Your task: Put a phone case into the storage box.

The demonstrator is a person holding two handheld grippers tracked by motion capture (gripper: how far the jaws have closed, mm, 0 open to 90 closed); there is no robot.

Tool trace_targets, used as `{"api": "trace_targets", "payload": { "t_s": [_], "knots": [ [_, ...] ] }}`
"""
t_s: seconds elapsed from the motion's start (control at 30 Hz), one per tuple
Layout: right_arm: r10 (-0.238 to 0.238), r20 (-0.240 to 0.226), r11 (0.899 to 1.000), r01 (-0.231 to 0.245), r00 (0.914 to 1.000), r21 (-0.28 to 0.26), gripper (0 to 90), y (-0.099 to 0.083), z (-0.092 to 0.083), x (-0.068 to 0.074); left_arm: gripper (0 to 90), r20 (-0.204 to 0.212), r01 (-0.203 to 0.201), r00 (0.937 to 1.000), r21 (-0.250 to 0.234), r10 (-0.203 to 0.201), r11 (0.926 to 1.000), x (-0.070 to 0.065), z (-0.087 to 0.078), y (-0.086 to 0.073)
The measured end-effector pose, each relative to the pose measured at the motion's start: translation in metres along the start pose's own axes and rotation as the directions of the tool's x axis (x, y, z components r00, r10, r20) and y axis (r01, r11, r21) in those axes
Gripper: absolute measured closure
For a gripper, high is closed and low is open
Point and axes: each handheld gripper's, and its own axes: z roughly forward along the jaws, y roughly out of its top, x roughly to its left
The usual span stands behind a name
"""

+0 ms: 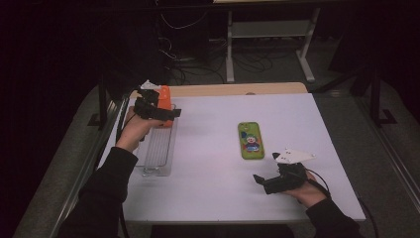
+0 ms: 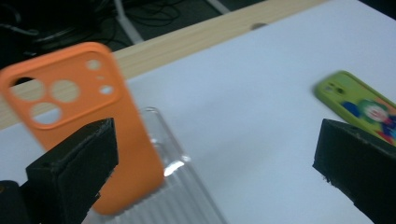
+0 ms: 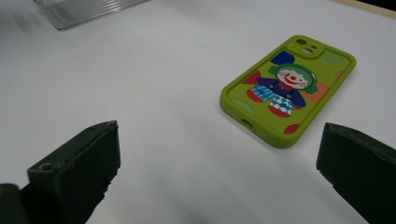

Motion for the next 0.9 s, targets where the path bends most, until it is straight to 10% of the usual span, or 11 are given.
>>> {"api": "trace_targets", "payload": {
  "t_s": [0.43,0.9],
  "knots": [
    [0.004,0.010,1.000,-0.005,0.9999,0.012,0.0,0.000,0.001,0.001,0.0,0.183,-0.103,0.9773,-0.029,0.106,0.9943,-0.057,-0.006,-0.026],
    [0.019,0.028,0.999,-0.020,0.9994,0.034,0.0,0.006,0.005,-0.001,0.0,0.304,-0.213,0.9302,-0.009,0.206,0.9770,-0.122,0.002,-0.072]
  ]
}}
